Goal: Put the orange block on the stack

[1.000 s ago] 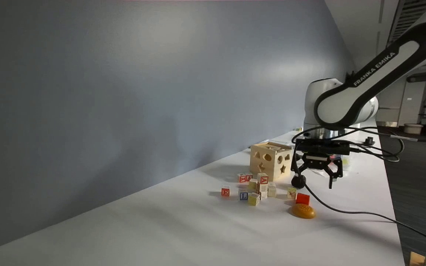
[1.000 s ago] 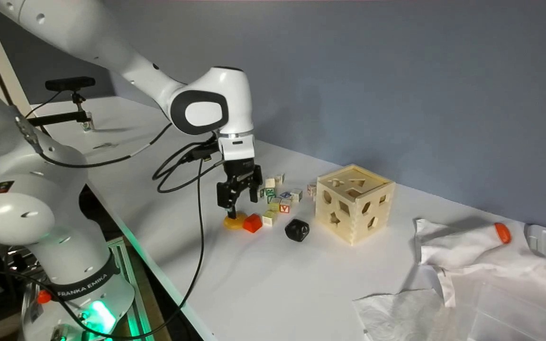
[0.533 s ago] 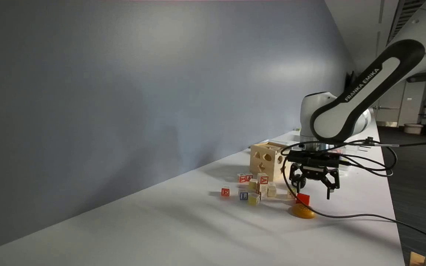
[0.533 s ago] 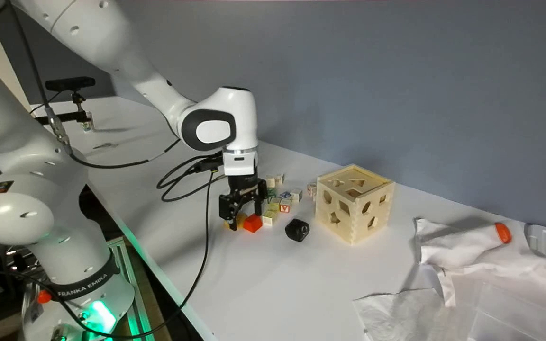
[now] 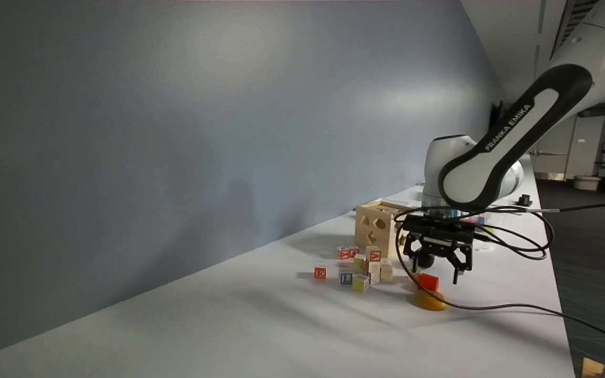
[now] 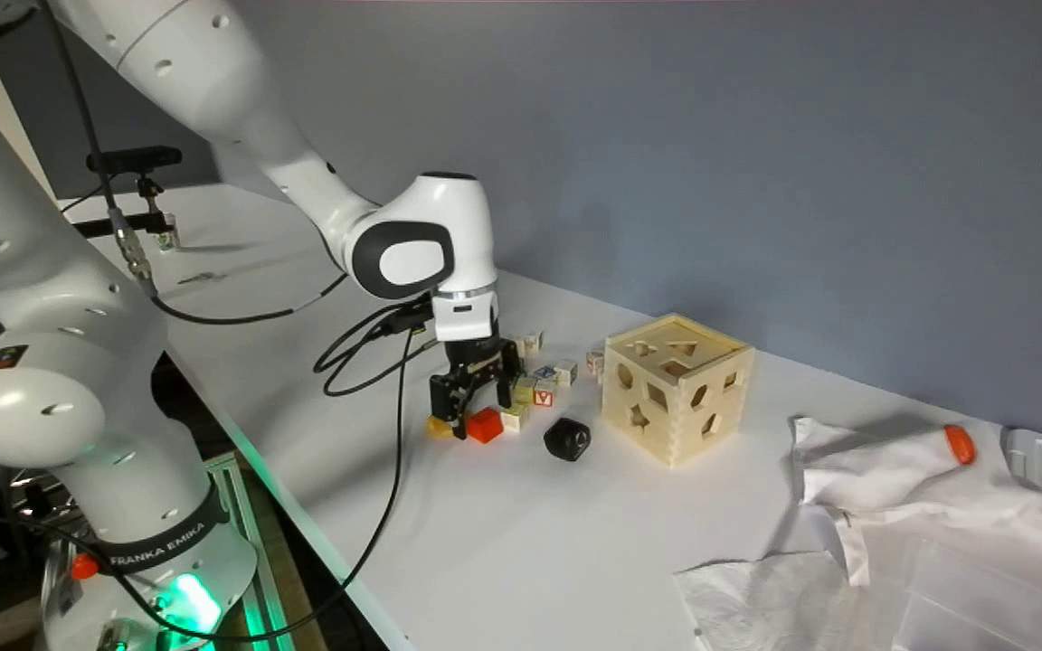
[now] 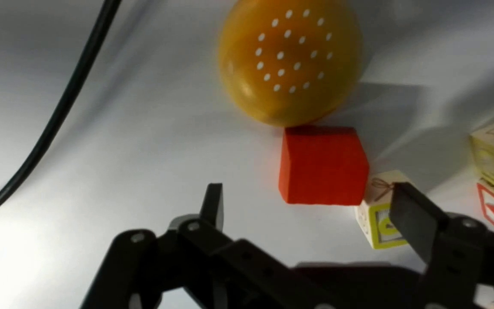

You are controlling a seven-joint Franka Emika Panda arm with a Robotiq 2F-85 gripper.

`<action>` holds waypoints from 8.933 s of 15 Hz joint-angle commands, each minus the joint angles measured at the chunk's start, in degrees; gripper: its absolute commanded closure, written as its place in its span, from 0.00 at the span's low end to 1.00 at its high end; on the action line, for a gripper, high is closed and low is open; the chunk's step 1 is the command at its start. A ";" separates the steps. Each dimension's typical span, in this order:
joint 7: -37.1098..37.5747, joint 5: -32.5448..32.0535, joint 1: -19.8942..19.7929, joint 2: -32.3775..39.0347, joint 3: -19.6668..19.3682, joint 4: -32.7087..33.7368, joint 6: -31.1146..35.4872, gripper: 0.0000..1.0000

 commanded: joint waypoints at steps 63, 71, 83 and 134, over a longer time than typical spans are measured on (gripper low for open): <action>-22.03 7.28 8.20 -9.11 -3.66 0.49 -8.17 0.81; -38.40 10.43 11.26 -14.05 -2.43 9.16 -15.21 0.81; -38.84 9.83 10.77 -9.53 0.63 8.62 -12.14 0.81; -59.42 17.38 16.44 -9.36 -0.64 20.64 -30.29 0.00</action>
